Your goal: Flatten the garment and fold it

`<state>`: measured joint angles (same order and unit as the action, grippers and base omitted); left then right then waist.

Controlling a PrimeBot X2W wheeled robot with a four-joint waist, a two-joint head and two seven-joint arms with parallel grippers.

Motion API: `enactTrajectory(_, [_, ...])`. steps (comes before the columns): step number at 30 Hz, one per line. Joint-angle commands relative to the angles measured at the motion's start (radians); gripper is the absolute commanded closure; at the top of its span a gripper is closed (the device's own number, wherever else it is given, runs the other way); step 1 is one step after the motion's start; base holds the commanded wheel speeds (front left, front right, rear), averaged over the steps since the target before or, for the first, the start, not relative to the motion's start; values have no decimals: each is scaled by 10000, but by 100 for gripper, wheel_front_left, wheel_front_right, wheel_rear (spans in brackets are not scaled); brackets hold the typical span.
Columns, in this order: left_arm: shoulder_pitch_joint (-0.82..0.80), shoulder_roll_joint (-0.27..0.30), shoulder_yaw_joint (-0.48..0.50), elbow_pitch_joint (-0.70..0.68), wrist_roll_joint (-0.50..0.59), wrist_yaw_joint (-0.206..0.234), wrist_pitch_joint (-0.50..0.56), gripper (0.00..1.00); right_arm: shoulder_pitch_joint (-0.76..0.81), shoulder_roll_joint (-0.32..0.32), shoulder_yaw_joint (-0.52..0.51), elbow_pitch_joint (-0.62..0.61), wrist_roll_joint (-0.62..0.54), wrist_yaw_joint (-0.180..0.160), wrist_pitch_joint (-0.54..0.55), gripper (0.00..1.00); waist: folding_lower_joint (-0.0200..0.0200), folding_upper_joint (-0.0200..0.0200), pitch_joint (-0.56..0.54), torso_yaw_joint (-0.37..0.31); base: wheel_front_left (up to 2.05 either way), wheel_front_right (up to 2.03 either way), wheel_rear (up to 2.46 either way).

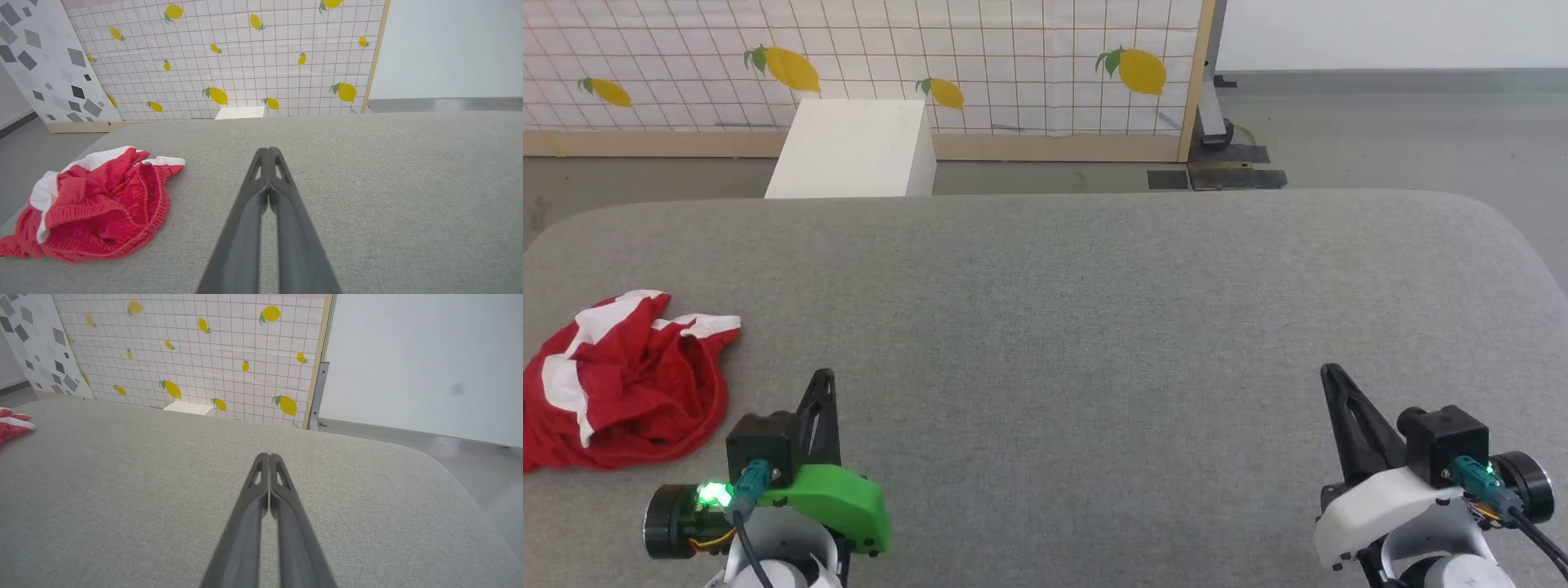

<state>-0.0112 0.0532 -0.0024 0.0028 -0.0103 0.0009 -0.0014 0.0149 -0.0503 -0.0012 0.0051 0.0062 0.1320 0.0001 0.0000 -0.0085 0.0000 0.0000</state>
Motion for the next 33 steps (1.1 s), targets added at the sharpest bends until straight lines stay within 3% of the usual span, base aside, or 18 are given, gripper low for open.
enactTrajectory(1, [112,-30,24,-28,103,-9,14,100,-149,1,12,-51,-62,-13,-1,100,0,85,0,0,0,0,0])
enactTrajectory(6, [112,-30,24,-28,103,-9,14,100,-149,1,12,-51,-62,-13,-1,100,0,85,0,0,0,0,0])
enactTrajectory(7, [-1,2,-6,2,-6,0,0,0,2,0,-4,2,5,2,0,0,0,0,0,0,0,0,0])
enactTrajectory(33, [124,26,-184,370,-343,37,-499,0,267,0,25,299,500,-1,-506,0,0,17,-33,325,0,0,0])
